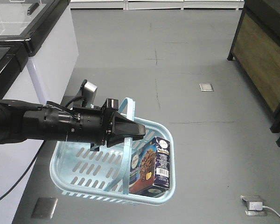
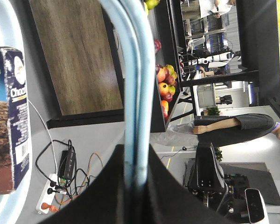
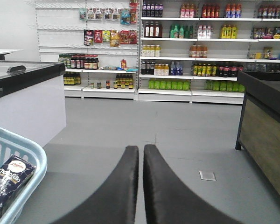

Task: Left arm holds basket, right arm returns cookies
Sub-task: 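Drive toward the drink shelves holding the basket in the left gripper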

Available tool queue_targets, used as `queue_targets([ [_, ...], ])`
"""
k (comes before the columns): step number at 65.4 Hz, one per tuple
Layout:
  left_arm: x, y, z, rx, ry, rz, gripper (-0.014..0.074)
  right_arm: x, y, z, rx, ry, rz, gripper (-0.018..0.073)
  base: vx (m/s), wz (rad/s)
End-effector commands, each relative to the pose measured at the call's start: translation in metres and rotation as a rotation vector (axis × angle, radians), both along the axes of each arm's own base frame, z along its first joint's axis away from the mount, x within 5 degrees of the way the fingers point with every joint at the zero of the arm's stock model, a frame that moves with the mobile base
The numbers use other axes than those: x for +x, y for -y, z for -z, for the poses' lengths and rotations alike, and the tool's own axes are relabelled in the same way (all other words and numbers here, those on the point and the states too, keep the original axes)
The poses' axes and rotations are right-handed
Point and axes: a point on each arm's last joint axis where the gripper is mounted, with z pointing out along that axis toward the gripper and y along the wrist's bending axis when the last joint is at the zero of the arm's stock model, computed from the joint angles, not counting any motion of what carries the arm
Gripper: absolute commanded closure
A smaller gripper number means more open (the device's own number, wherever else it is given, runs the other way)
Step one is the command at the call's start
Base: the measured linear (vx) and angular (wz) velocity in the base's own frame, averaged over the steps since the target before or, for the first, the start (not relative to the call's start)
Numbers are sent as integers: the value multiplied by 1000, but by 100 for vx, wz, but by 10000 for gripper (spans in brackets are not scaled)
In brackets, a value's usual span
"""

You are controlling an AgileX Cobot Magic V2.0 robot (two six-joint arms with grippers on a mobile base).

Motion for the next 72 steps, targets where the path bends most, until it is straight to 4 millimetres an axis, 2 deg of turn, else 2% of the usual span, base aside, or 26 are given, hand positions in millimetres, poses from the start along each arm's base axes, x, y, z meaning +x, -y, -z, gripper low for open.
queue_targets([
  [1, -4, 2, -39, -165, 51, -14, 599, -1, 0, -1, 1, 65, -2, 565, 24, -9],
  [72, -4, 2, -39, -165, 51, -14, 599, -1, 0, -1, 1, 65, -2, 565, 32, -1],
])
